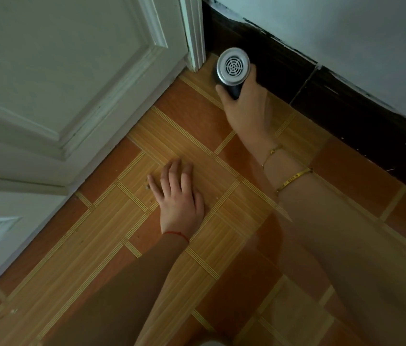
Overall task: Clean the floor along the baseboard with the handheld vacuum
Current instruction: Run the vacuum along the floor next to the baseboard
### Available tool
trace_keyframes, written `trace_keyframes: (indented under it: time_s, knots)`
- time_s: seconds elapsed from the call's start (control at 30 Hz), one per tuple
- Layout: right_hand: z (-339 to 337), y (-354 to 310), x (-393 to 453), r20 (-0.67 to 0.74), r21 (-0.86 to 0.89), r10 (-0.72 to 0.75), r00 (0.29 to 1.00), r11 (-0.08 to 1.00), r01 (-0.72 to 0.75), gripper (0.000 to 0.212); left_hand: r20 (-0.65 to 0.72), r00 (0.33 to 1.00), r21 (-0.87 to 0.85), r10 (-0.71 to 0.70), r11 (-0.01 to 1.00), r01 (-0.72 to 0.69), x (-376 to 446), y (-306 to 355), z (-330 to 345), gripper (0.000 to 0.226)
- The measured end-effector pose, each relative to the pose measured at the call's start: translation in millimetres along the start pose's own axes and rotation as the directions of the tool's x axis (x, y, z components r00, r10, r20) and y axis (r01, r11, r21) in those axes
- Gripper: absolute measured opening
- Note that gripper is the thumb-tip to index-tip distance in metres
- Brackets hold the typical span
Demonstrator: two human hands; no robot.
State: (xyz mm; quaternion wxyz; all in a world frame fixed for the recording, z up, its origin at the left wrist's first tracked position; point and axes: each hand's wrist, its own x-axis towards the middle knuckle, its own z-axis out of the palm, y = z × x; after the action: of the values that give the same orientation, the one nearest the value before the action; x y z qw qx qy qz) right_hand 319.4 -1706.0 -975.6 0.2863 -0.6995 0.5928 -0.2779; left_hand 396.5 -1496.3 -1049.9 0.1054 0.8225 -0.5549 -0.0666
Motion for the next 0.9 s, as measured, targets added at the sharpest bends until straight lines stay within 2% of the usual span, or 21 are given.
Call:
trace_keyframes:
  time_s: [0.1,0.3,0.43,0.5,0.57,0.67,0.73,0.8,0.9]
  knots:
    - [6.4,-5.6,4.1,0.035,0.032,-0.008,0.999,0.999,0.007,0.060,-0.010,1.000,-0.009,0.004,1.000,-0.004,-0.6,-0.4,0.2,0.051]
    - [22.1,-19.1,-23.8,0.258,0.068,-0.200,0.945,0.980,0.188,0.064,-0.003,1.000,-0.016,-0.003,1.000,0.003,-1.2,-0.1,-0.9,0.053]
    - [13.0,-8.4,-39.4,0.241,0.066,-0.235,0.942,0.972,0.225,0.062,-0.006,1.000,-0.019,0.000,1.000,0.000,-1.1,0.1,0.3,0.053]
    - [2.8,0.6,-39.4,0.184,0.045,-0.211,0.960,0.977,0.206,0.063,-0.012,1.000,-0.024,-0.002,1.000,0.002,-1.2,0.3,0.4,0.052]
    - [-10.0,10.9,-38.2,0.111,0.025,-0.130,0.985,0.991,0.128,0.065,-0.012,1.000,-0.027,-0.005,1.000,0.005,-1.2,0.4,0.6,0.051]
    - [-31.2,24.0,-41.4,0.009,0.075,0.019,1.000,0.997,-0.020,0.064,-0.008,1.000,-0.029,-0.009,1.000,0.009,-1.2,0.2,1.2,0.051]
    - [-42.1,29.1,-50.0,-0.011,0.101,0.070,0.998,0.993,-0.068,0.065,-0.015,1.000,-0.035,-0.005,0.999,0.005,-1.4,-0.2,1.6,0.050]
    - [-47.3,32.3,-62.5,0.023,0.088,0.054,0.998,0.995,-0.056,0.068,-0.019,1.000,-0.043,-0.004,0.999,0.003,-1.5,-0.4,1.5,0.050]
    - [-50.2,30.8,-85.8,0.198,0.112,0.031,0.980,0.992,-0.054,0.070,-0.020,1.000,-0.052,-0.001,0.999,0.000,-2.5,-0.5,1.0,0.050]
